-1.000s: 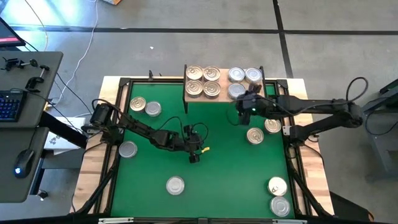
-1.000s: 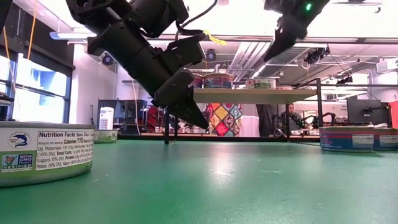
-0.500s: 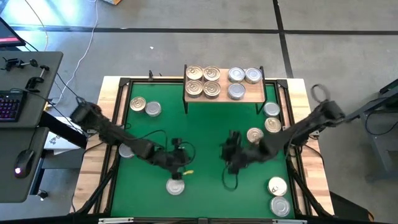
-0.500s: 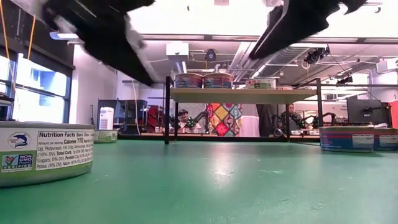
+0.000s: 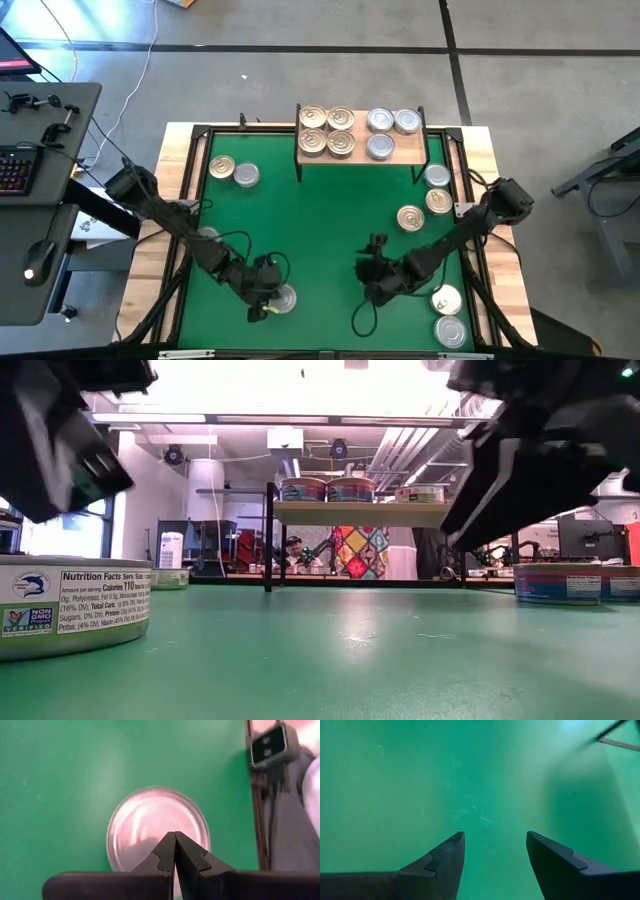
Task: Stack canned seafood by type on shelf
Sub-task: Put the green tuna can on the shelf
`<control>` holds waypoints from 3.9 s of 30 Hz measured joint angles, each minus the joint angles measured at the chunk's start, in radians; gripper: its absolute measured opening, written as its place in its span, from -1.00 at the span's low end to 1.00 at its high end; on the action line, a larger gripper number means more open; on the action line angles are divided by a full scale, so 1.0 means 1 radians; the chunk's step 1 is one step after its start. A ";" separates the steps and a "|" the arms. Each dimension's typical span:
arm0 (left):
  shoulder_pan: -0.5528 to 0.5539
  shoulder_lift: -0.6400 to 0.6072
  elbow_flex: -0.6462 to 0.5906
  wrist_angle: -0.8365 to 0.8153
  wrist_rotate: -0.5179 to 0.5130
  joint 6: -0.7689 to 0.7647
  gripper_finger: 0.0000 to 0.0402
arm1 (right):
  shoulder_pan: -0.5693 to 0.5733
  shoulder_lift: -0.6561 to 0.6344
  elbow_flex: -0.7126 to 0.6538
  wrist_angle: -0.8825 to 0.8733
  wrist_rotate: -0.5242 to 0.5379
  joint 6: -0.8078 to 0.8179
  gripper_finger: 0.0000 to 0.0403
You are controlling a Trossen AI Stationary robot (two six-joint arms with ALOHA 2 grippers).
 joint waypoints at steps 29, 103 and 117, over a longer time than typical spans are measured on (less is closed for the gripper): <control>0.520 0.158 0.016 0.506 -0.011 0.453 -1.00 | 0.006 -0.033 -0.305 0.495 0.133 0.010 0.02; 0.596 0.471 0.060 0.731 0.109 0.497 -1.00 | -0.103 0.024 -0.371 0.819 0.032 -0.884 0.33; 0.603 0.477 0.056 0.733 0.123 0.478 -1.00 | -0.135 0.056 -0.371 0.960 0.128 -0.888 0.06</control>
